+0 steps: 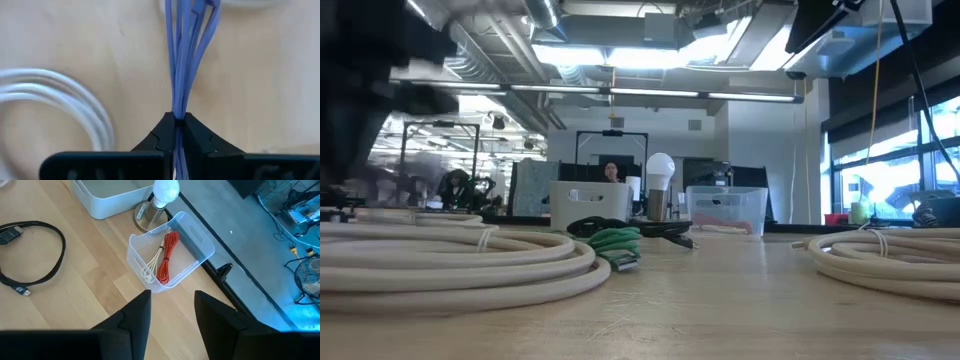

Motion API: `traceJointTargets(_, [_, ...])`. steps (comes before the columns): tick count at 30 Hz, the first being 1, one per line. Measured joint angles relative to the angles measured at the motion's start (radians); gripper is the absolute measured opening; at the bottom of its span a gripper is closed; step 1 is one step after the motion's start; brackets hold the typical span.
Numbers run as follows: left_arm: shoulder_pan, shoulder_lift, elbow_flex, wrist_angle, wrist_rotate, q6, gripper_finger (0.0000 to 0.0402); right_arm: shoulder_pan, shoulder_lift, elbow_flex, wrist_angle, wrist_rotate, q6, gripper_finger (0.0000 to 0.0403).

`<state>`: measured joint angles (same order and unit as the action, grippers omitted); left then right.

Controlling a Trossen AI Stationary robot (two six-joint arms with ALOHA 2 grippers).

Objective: Pick & Place USB Port
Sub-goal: Put the violet charger cable into the transparent bin

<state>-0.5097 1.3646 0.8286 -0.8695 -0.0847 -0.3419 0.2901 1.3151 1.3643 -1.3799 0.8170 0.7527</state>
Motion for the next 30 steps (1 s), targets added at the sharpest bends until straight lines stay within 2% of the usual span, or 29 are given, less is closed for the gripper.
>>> traceJointTargets(2, [-0.007,-0.049,0.032,-0.021,-0.091,-0.009,0.0010,0.000,0.000,0.000,0.003,0.002,0.000,0.0153])
traceJointTargets(5, [-0.012,-0.126,0.048,0.101,-0.293,0.012,0.0010,0.000,0.000,0.000,0.011,0.002,-0.001,0.0153])
traceJointTargets(7, [-0.008,-0.166,0.032,0.250,-0.427,0.066,0.0010,0.000,0.000,0.000,0.021,0.002,-0.003,0.0153])
traceJointTargets(9, [0.014,-0.196,0.005,0.443,-0.516,0.180,0.0010,0.000,0.000,0.000,0.049,0.003,-0.033,0.0153])
traceJointTargets(12, [0.085,-0.220,-0.052,0.763,-0.543,0.420,0.0010,0.000,0.000,0.000,0.136,0.003,-0.129,0.0153])
traceJointTargets(15, [0.195,-0.220,-0.117,1.056,-0.367,0.622,0.0010,0.006,0.000,0.000,0.267,0.003,-0.258,0.0153])
traceJointTargets(18, [0.335,-0.219,-0.166,1.236,-0.157,0.689,0.0010,0.028,0.000,0.000,0.406,0.002,-0.401,0.0153])
traceJointTargets(23, [0.554,-0.207,-0.187,1.396,0.143,0.670,0.0010,0.071,0.000,0.000,0.648,-0.018,-0.620,0.0153])
traceJointTargets(26, [0.651,-0.177,-0.186,1.539,0.339,0.629,0.0010,0.075,0.004,0.000,0.803,-0.109,-0.733,0.0153])
traceJointTargets(28, [0.698,-0.149,-0.186,1.629,0.409,0.598,0.0010,0.073,0.016,0.000,0.902,-0.167,-0.805,0.0153])
traceJointTargets(30, [0.733,-0.116,-0.186,1.698,0.432,0.561,0.0010,0.064,0.034,0.000,0.990,-0.212,-0.878,0.0153])
